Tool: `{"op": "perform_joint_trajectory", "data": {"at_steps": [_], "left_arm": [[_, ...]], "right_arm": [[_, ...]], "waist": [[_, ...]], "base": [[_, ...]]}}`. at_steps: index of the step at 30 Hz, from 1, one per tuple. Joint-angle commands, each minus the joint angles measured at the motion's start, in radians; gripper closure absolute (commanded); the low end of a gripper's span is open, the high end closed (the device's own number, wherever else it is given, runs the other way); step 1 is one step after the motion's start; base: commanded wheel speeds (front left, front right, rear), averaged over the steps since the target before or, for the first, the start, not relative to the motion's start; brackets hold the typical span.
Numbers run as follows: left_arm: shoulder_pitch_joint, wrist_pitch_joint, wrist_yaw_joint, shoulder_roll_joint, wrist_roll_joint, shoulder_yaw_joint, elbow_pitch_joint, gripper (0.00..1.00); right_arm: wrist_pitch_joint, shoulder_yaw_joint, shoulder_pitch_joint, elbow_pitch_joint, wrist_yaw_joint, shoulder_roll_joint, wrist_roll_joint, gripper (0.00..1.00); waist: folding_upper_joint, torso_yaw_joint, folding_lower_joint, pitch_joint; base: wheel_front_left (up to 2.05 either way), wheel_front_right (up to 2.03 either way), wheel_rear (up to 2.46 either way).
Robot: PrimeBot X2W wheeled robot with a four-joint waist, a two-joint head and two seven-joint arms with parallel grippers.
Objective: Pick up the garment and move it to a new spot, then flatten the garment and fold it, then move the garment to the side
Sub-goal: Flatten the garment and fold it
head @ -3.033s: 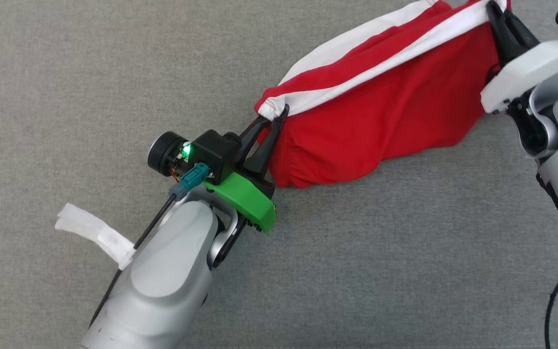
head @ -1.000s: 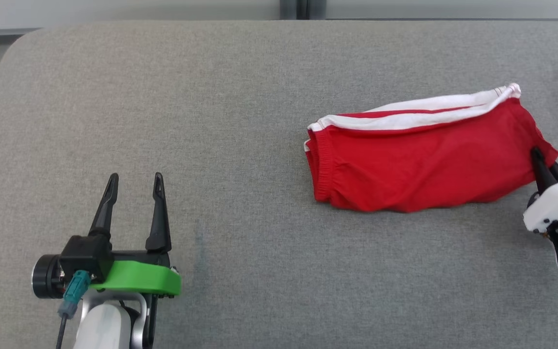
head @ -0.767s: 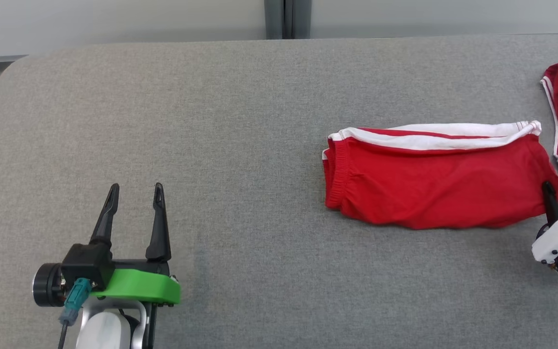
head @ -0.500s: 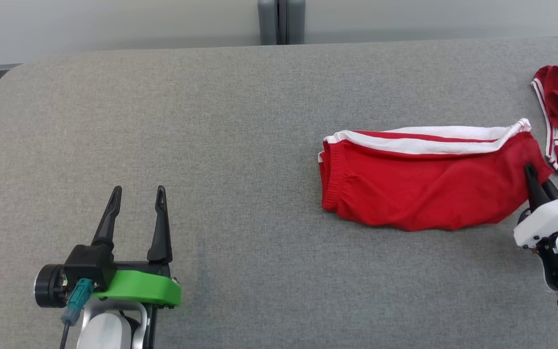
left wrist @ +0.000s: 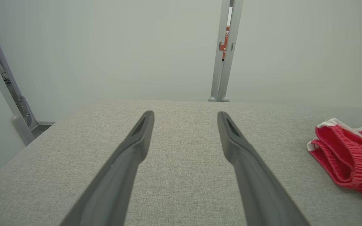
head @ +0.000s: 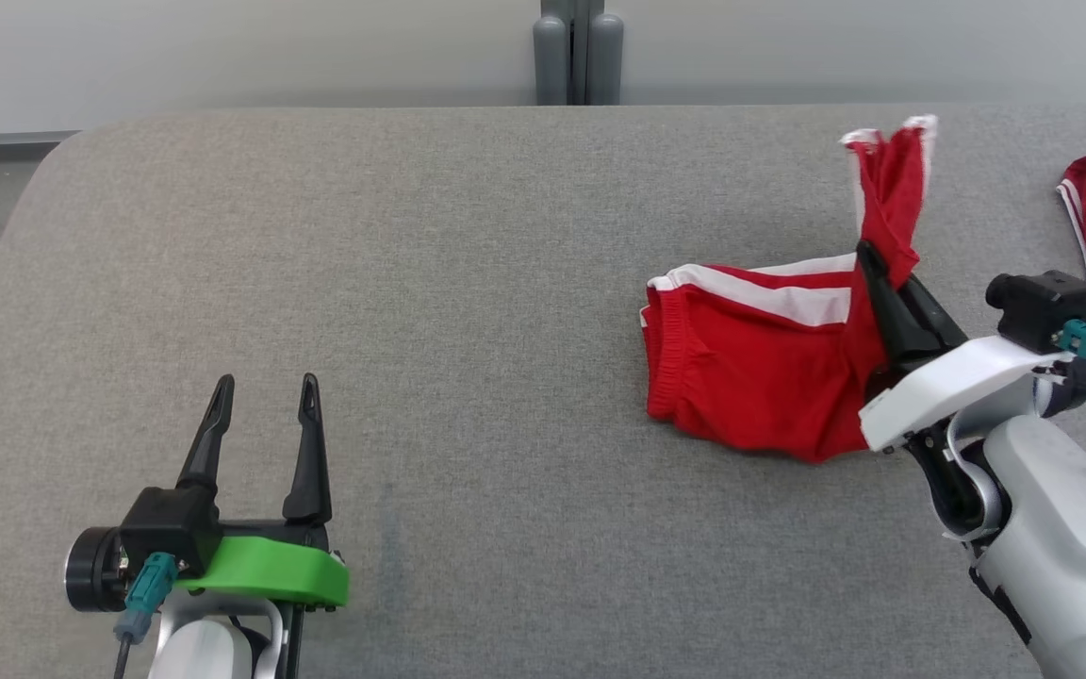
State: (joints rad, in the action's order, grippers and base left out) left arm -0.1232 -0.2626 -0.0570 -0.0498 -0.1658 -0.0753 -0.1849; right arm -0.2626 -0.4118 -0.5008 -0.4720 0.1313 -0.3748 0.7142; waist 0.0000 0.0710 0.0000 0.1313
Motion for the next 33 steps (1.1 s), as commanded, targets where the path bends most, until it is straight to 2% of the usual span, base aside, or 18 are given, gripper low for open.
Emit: {"op": "perform_joint_trajectory", "data": {"at_steps": [1,6,11,17,18,19,20,27,33], "left_arm": [[0.016,-0.003,0.005,-0.002,-0.002,0.004,0.004,0.0],[0.014,-0.003,0.008,-0.002,-0.017,-0.007,0.002,0.0],[0.0,-0.003,0.015,-0.002,-0.031,-0.028,-0.002,0.0],[0.003,-0.003,0.022,-0.002,-0.039,-0.033,-0.001,0.0],[0.007,-0.003,0.023,-0.002,-0.039,-0.032,-0.002,0.0],[0.011,-0.003,0.024,-0.002,-0.038,-0.031,-0.002,0.0],[0.014,-0.003,0.023,-0.002,-0.038,-0.03,-0.001,0.0],[0.011,-0.003,0.023,-0.002,-0.028,-0.028,-0.001,0.0],[-0.005,-0.003,0.016,-0.002,-0.024,-0.036,-0.005,0.0]], "right_arm": [[-0.003,-0.021,0.013,0.022,-0.001,0.009,-0.013,1.0],[-0.003,-0.127,0.023,0.046,-0.001,0.031,-0.063,1.0],[-0.003,-0.196,0.036,-0.012,-0.001,0.052,-0.097,1.0],[-0.003,-0.216,0.07,-0.046,-0.001,0.08,-0.098,1.0],[-0.003,-0.218,0.074,-0.041,-0.001,0.081,-0.096,0.68],[-0.003,-0.217,0.078,-0.03,-0.001,0.08,-0.097,0.16],[-0.003,-0.213,0.082,-0.021,-0.001,0.077,-0.097,0.0],[-0.003,-0.082,0.09,0.079,-0.001,0.019,-0.092,0.0],[-0.003,0.067,0.087,0.061,-0.001,-0.031,-0.078,0.0]], "waist": [[0.0,0.011,0.0,0.004],[0.0,0.037,0.0,0.012],[0.0,0.075,0.0,0.019],[0.0,0.098,0.0,0.023],[0.0,0.098,0.0,0.023],[0.0,0.097,0.0,0.023],[0.0,0.095,0.0,0.024],[0.0,0.069,0.0,0.024],[0.0,0.062,0.0,0.03]], "base": [[0.0,0.0,0.0],[0.0,0.0,0.0],[0.0,0.0,0.0],[0.0,0.0,0.0],[0.0,0.0,0.0],[0.0,0.0,0.0],[0.0,0.0,0.0],[0.0,0.0,0.0],[0.0,0.0,0.0]]}}
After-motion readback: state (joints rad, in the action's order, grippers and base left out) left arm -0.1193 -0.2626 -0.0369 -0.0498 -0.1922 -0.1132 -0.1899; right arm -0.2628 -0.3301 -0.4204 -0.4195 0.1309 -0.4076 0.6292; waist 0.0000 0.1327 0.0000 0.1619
